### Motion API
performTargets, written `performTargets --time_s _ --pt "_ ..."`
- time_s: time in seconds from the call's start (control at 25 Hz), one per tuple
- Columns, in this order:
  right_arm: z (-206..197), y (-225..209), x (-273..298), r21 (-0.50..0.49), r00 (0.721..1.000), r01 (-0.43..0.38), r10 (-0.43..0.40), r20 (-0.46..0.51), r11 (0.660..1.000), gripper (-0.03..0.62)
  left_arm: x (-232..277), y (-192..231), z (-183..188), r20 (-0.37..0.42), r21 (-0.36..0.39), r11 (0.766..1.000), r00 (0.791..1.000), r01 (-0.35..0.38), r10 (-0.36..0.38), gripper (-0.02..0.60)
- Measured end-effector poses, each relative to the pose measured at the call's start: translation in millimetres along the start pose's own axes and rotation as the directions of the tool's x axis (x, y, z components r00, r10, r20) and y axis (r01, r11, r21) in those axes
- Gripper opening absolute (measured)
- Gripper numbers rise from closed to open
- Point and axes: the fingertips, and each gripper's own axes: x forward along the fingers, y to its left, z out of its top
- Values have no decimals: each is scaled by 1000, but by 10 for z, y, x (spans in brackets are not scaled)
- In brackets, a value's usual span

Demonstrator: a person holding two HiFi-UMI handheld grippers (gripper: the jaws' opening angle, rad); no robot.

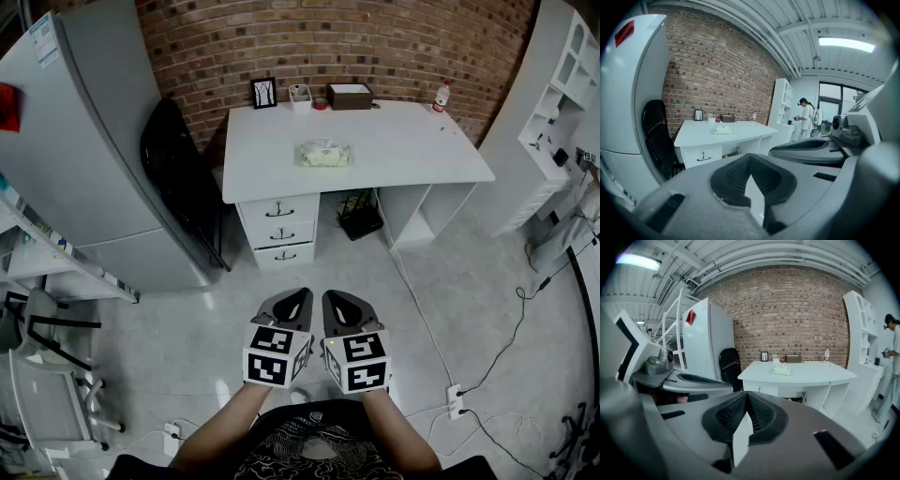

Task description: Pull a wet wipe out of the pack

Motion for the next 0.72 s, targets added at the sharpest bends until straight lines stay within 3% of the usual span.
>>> performTargets --time_s 0.4,0.72 --pt "-4 -49 133 29 1000 -10 10 7 1000 18 106 89 -28 -16 -5 1000 1000 -1 1 12" --pt "84 -398 352 58 999 -36 35 17 998 18 462 126 61 -31 0 1000 999 -28 28 12"
